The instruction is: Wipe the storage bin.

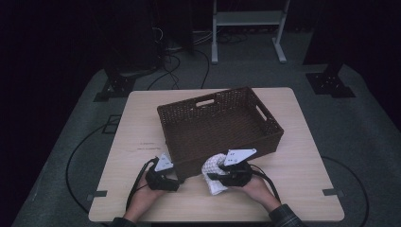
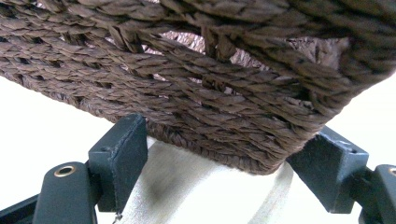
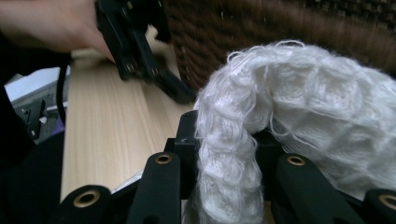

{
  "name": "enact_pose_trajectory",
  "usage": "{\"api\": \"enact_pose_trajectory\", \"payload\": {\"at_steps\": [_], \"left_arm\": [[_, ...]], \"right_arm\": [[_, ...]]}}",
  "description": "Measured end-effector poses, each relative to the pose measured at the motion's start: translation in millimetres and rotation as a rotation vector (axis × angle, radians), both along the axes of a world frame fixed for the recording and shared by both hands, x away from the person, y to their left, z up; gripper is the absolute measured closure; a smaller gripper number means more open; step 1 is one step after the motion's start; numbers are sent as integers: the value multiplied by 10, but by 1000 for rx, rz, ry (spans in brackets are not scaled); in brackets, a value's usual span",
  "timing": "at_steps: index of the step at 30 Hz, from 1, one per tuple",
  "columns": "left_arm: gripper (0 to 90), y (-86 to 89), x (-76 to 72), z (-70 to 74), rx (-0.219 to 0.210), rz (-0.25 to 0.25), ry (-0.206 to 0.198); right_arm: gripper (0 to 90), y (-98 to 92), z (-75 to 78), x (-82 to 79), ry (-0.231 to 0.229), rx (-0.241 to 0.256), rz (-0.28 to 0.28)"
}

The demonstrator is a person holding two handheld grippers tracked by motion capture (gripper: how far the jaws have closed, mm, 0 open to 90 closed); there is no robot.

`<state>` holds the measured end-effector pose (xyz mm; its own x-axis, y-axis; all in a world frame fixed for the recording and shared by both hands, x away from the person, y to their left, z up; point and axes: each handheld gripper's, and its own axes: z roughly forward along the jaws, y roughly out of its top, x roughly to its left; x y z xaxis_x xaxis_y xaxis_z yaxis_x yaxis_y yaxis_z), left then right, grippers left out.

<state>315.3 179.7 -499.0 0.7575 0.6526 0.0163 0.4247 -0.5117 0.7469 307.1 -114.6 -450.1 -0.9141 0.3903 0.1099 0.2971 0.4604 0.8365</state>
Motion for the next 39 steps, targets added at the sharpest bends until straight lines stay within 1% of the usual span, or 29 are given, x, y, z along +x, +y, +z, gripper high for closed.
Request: {"api": "enact_pose_trajectory", "payload": {"at_steps": [1, 5, 8, 10, 12, 13, 16, 21, 25, 31, 33, 34, 36, 39], "left_arm": [[216, -1, -1, 0, -1, 1, 1], [216, -1, -1, 0, -1, 1, 2], [216, -1, -1, 0, -1, 1, 2], [217, -1, -1, 0, -1, 1, 2], [216, -1, -1, 0, -1, 1, 2], [216, -1, -1, 0, -2, 1, 2], [216, -1, -1, 0, -1, 1, 2], [216, -1, -2, -1, -2, 1, 1], [216, -1, -1, -1, -2, 1, 2], [217, 3, -1, 2, 4, -1, 2], [217, 6, 1, 4, 9, -5, 2], [217, 3, 0, 2, 4, -2, 2], [217, -1, -2, -1, -3, 2, 2], [217, 3, 0, 2, 3, -2, 2]], "right_arm": [[704, 27, 72, -11, -13, 20, 5], [704, 75, 161, -22, -29, 40, 22], [704, 114, 213, -35, -39, 55, 32], [704, 144, 218, -36, -43, 56, 40], [703, 175, 183, -33, -38, 47, 44], [704, 192, 157, -35, -28, 37, 45], [704, 244, 59, -24, -13, 17, 55], [703, 335, -92, 3, 15, -32, 65], [703, 438, -207, 14, 26, -70, 75], [703, 577, -337, -7, 42, -116, 94], [704, 604, -338, -11, 41, -113, 98], [703, 614, -325, -14, 39, -113, 100], [704, 636, -282, -24, 31, -98, 103], [704, 662, -188, -48, 16, -71, 110]]}}
